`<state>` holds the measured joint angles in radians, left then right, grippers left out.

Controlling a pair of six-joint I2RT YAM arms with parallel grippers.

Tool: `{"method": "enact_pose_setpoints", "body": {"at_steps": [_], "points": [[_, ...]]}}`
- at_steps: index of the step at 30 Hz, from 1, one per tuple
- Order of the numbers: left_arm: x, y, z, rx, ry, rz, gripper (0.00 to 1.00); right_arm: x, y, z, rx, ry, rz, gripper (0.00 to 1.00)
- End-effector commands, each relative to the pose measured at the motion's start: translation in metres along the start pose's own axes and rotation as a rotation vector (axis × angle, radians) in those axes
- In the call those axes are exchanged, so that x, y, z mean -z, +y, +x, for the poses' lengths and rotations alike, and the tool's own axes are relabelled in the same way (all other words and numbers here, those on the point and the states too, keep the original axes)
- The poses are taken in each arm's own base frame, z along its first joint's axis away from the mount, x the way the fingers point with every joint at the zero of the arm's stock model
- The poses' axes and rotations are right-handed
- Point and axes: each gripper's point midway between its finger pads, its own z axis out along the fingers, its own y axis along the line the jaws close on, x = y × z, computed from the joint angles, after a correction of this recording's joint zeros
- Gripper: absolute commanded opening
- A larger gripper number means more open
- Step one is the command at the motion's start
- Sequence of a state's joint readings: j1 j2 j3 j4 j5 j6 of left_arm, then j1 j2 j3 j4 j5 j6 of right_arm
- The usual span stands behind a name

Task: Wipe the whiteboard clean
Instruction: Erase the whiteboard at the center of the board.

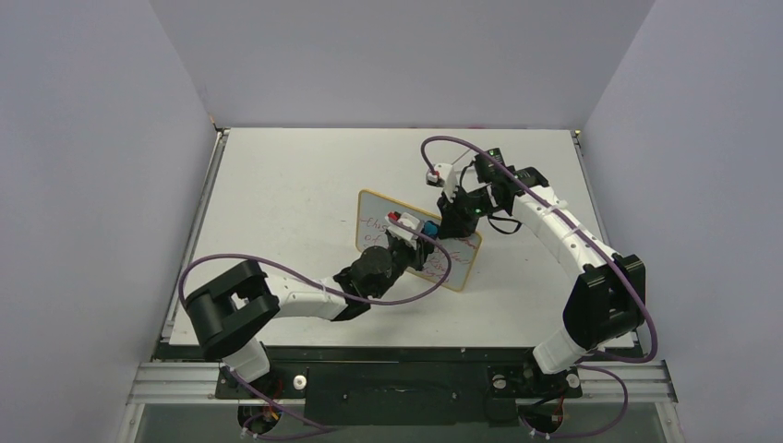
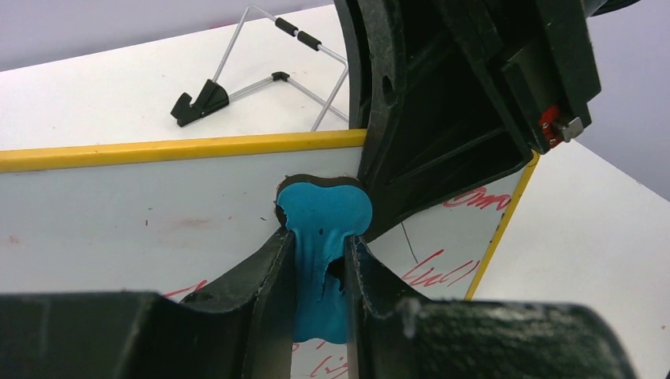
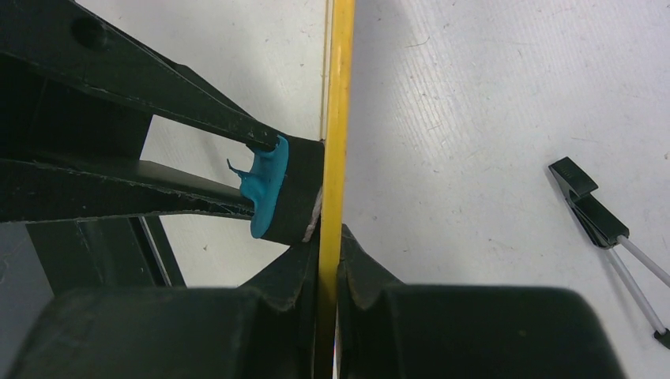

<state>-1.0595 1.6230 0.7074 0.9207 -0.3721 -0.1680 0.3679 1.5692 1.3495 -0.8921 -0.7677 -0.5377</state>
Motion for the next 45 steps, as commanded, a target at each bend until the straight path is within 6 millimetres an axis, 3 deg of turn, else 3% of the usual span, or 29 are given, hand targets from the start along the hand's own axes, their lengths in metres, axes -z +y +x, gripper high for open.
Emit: {"method": "enact_pose_setpoints", "body": {"at_steps": [1,5,11,19,28,31,35,41,45], "points": [[-0.005,-0.003,0.007,0.018,0.006,-0.008,0.00,-0.011,0.006,0.023,0.021,0.094,-0.041,0.00],[0.001,0.024,0.020,0.007,0.032,-0.089,0.00,-0.011,0.007,0.023,0.021,0.094,-0.041,0.00],[0.012,0.086,0.030,0.012,0.054,-0.229,0.00,-0.011,0.007,0.023,0.022,0.094,-0.043,0.00],[0.024,0.133,0.004,0.026,0.002,-0.315,0.00,-0.011,0.007,0.023,0.019,0.095,-0.043,0.00],[0.031,0.166,-0.019,0.058,-0.037,-0.352,0.00,-0.012,0.007,0.023,0.022,0.097,-0.047,0.00],[0.031,0.167,-0.022,0.073,-0.042,-0.336,0.00,-0.012,0.007,0.023,0.021,0.097,-0.046,0.00],[0.026,0.152,-0.027,0.096,-0.049,-0.256,0.00,-0.013,0.007,0.024,0.020,0.098,-0.047,0.00],[0.016,0.109,-0.033,0.111,-0.060,-0.116,0.00,-0.014,0.007,0.024,0.018,0.101,-0.048,0.00],[0.010,0.067,-0.031,0.106,-0.050,-0.012,0.00,-0.014,0.007,0.025,0.017,0.103,-0.049,0.00]]}}
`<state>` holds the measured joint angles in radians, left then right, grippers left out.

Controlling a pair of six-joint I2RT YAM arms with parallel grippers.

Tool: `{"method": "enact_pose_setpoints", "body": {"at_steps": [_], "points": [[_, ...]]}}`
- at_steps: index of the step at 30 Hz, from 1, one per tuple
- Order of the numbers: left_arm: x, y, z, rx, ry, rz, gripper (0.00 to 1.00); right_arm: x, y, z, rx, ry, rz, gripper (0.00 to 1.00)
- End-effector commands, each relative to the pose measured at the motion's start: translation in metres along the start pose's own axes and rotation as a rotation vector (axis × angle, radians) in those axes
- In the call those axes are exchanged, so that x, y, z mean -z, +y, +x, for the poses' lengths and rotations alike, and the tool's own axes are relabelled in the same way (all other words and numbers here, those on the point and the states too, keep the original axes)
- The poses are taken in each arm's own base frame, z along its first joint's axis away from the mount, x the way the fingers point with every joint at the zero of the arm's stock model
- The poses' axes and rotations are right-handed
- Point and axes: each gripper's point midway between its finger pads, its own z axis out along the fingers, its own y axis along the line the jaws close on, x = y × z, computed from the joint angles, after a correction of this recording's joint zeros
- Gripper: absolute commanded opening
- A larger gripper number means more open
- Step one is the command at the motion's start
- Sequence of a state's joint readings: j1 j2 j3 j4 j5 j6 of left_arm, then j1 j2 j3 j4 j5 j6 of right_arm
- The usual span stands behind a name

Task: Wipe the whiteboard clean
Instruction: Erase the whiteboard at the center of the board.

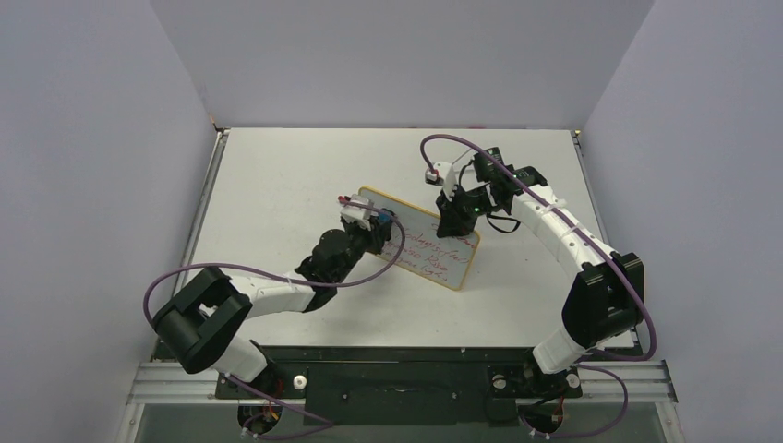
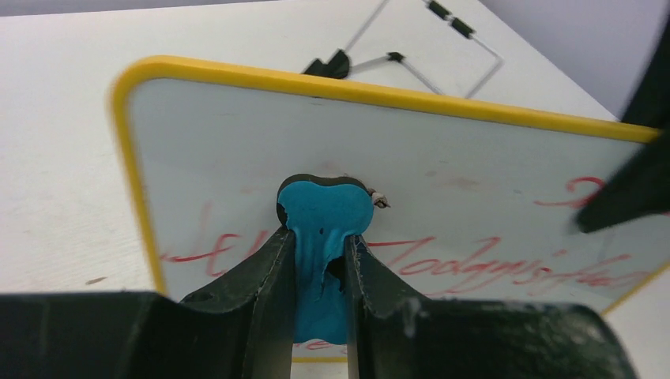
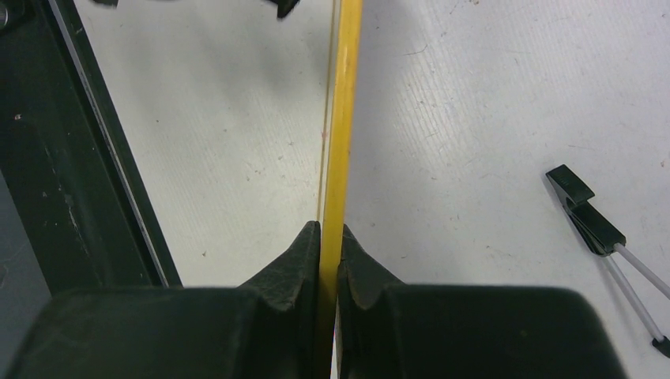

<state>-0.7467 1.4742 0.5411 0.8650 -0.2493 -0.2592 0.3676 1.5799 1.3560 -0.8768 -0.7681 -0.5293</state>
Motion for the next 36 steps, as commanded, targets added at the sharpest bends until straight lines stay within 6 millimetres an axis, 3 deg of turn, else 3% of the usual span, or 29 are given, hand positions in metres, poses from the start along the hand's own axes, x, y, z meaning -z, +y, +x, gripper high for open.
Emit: {"method": "enact_pose_setpoints", "body": {"at_steps": [1,6,9,13,19,23,28,36], "points": [[-0.004,-0.071,-0.022,0.031,-0.060,0.205,0.00,-0.012,0.010,0.028,0.018,0.110,-0.054,0.00],[-0.004,-0.107,-0.015,0.025,-0.046,0.285,0.00,-0.012,0.010,0.027,0.022,0.110,-0.051,0.00],[-0.005,-0.106,-0.011,0.023,-0.039,0.276,0.00,-0.011,0.010,0.027,0.021,0.109,-0.051,0.00],[-0.006,-0.080,-0.009,0.015,-0.031,0.202,0.00,-0.011,0.011,0.027,0.023,0.110,-0.052,0.00],[-0.007,-0.005,-0.016,0.032,-0.042,0.007,0.00,-0.011,0.011,0.027,0.024,0.109,-0.053,0.00],[-0.005,0.016,-0.024,0.038,-0.058,-0.038,0.00,-0.012,0.011,0.028,0.020,0.113,-0.055,0.00],[-0.008,0.003,-0.026,0.050,-0.051,0.029,0.00,-0.014,0.010,0.029,0.019,0.118,-0.058,0.00],[-0.007,-0.062,-0.020,0.060,-0.021,0.214,0.00,-0.014,0.010,0.030,0.019,0.122,-0.059,0.00]]}}
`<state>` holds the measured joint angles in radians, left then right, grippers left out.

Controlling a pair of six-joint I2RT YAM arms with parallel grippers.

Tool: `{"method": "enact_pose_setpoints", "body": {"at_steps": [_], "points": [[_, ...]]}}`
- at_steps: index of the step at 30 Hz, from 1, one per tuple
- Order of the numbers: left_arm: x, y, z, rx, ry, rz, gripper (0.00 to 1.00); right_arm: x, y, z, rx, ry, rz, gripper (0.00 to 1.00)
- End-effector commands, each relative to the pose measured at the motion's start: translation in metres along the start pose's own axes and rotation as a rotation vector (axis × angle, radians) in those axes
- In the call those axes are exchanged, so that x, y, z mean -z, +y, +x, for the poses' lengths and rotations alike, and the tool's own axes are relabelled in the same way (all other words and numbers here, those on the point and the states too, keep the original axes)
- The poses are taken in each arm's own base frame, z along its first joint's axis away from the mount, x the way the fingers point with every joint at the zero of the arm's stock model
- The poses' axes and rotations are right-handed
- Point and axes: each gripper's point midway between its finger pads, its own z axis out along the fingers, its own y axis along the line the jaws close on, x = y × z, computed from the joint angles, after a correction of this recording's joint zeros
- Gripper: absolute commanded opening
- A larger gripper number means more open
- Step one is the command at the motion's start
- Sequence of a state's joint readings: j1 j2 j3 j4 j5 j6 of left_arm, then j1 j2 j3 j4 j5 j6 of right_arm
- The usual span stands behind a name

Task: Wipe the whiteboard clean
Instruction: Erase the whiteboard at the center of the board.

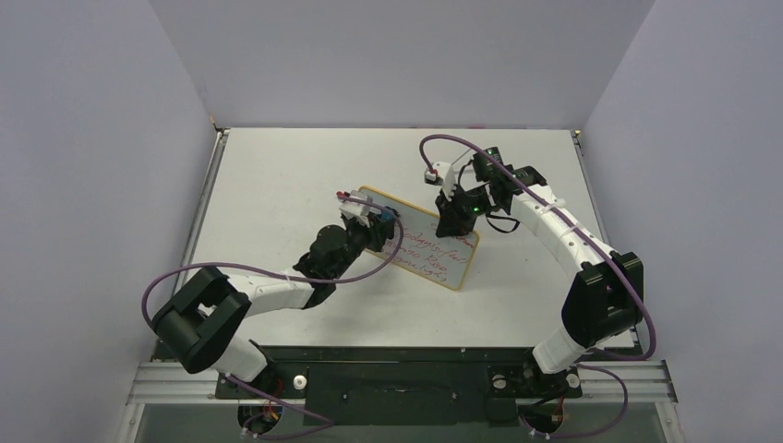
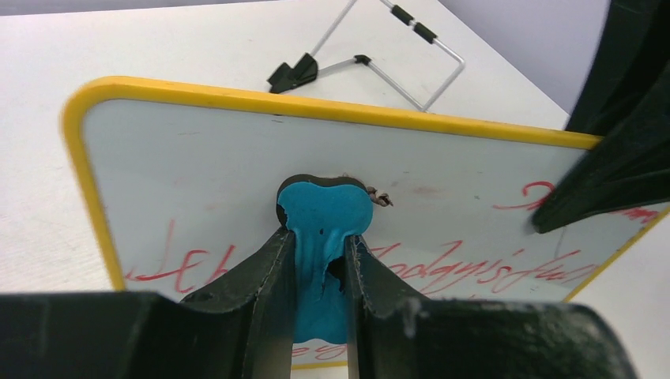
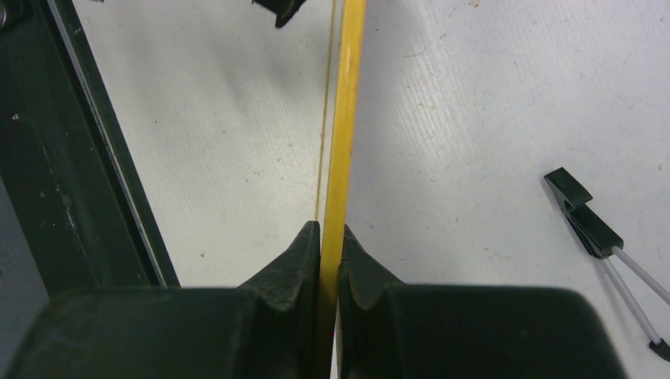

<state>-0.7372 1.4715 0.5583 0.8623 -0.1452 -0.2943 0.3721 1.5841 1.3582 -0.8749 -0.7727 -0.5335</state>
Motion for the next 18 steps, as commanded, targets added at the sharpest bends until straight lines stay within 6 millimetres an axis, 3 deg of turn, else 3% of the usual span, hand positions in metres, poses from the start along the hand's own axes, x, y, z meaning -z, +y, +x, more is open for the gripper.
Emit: {"method": "enact_pose_setpoints", "body": {"at_steps": [1,6,9,14,18], "points": [[-0.011,-0.050,-0.012,0.022,-0.024,0.132,0.00,-0.013,0.009,0.031,0.010,0.124,-0.053,0.00],[-0.017,-0.092,-0.007,0.031,-0.012,0.220,0.00,-0.013,0.009,0.031,0.012,0.124,-0.051,0.00],[-0.020,-0.100,-0.005,0.031,-0.009,0.228,0.00,-0.012,0.009,0.031,0.013,0.123,-0.050,0.00],[-0.019,-0.076,-0.009,0.006,-0.019,0.130,0.00,-0.012,0.010,0.030,0.015,0.123,-0.050,0.00],[-0.014,-0.030,-0.017,0.006,-0.042,-0.007,0.00,-0.012,0.010,0.030,0.016,0.122,-0.052,0.00]]}}
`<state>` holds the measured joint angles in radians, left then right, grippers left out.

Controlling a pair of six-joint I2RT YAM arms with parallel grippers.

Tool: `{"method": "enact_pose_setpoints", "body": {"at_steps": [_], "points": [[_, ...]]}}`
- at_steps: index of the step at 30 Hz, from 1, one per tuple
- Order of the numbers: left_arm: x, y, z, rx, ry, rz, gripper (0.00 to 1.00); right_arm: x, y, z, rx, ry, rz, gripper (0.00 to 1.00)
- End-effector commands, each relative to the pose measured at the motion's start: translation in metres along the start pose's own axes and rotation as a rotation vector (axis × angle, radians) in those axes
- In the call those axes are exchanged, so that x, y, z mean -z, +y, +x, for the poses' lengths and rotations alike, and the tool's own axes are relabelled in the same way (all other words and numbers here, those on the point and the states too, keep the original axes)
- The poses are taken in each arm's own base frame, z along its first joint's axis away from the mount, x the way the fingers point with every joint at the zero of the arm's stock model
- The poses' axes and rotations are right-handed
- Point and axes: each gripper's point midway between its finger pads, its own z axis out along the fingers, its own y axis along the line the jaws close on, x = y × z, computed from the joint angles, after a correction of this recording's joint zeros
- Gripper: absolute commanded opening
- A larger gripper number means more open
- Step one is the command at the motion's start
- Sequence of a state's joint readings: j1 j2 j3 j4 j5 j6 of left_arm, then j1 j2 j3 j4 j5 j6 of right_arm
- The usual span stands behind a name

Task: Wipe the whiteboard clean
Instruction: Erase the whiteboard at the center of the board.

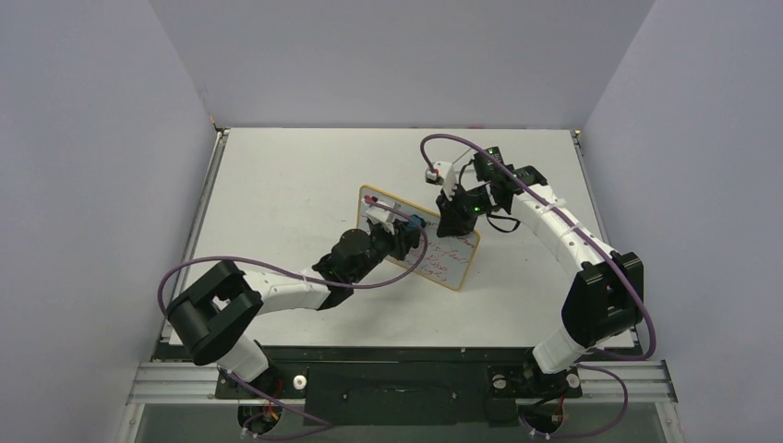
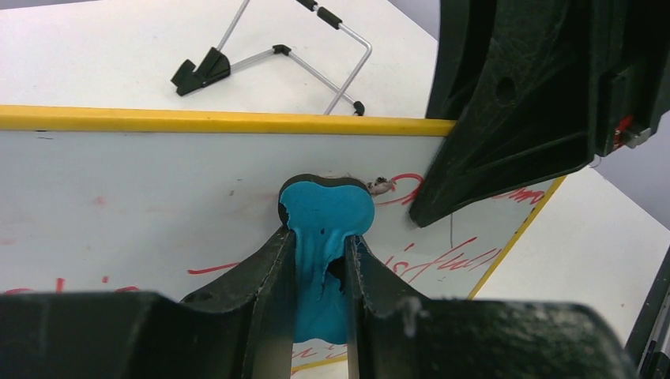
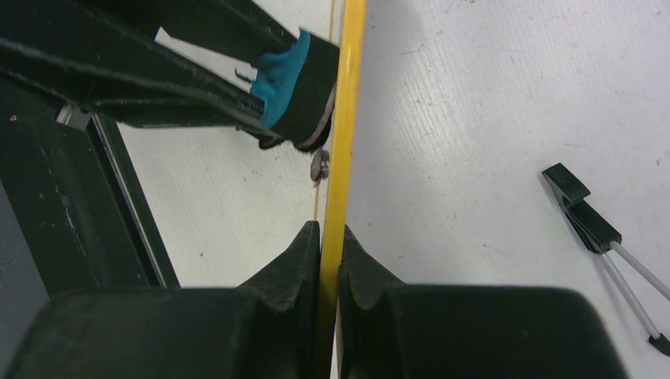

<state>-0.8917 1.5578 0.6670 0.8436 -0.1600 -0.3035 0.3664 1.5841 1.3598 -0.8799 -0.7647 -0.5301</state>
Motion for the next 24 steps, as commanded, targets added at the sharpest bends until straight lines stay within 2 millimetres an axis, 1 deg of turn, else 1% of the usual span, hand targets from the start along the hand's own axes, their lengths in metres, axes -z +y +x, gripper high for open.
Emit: {"method": "enact_pose_setpoints", "body": {"at_steps": [1,2,3,4,6,8,10,12,15,17,21,24], "points": [[0.009,0.059,-0.030,0.003,-0.083,-0.190,0.00,-0.013,0.012,0.029,0.026,0.117,-0.061,0.00],[0.013,0.067,-0.030,0.003,-0.085,-0.212,0.00,-0.014,0.013,0.029,0.025,0.118,-0.063,0.00],[0.015,0.082,-0.034,0.004,-0.094,-0.247,0.00,-0.014,0.013,0.028,0.026,0.117,-0.063,0.00],[0.018,0.088,-0.034,0.004,-0.095,-0.263,0.00,-0.013,0.013,0.029,0.026,0.118,-0.062,0.00],[0.023,0.110,-0.037,0.005,-0.102,-0.312,0.00,-0.014,0.013,0.029,0.025,0.118,-0.064,0.00],[0.026,0.120,-0.037,0.000,-0.101,-0.332,0.00,-0.014,0.013,0.029,0.025,0.118,-0.064,0.00],[0.028,0.126,-0.038,-0.001,-0.101,-0.343,0.00,-0.014,0.012,0.029,0.023,0.120,-0.064,0.00],[0.028,0.128,-0.039,-0.001,-0.102,-0.342,0.00,-0.015,0.012,0.030,0.023,0.121,-0.064,0.00],[0.025,0.118,-0.042,0.003,-0.108,-0.286,0.00,-0.015,0.012,0.030,0.024,0.122,-0.065,0.00],[0.021,0.102,-0.043,0.007,-0.106,-0.213,0.00,-0.016,0.012,0.030,0.023,0.125,-0.066,0.00],[0.015,0.061,-0.043,0.007,-0.094,-0.073,0.00,-0.017,0.012,0.031,0.024,0.129,-0.068,0.00],[0.014,0.037,-0.042,0.008,-0.085,0.000,0.00,-0.017,0.012,0.031,0.022,0.131,-0.069,0.00]]}}
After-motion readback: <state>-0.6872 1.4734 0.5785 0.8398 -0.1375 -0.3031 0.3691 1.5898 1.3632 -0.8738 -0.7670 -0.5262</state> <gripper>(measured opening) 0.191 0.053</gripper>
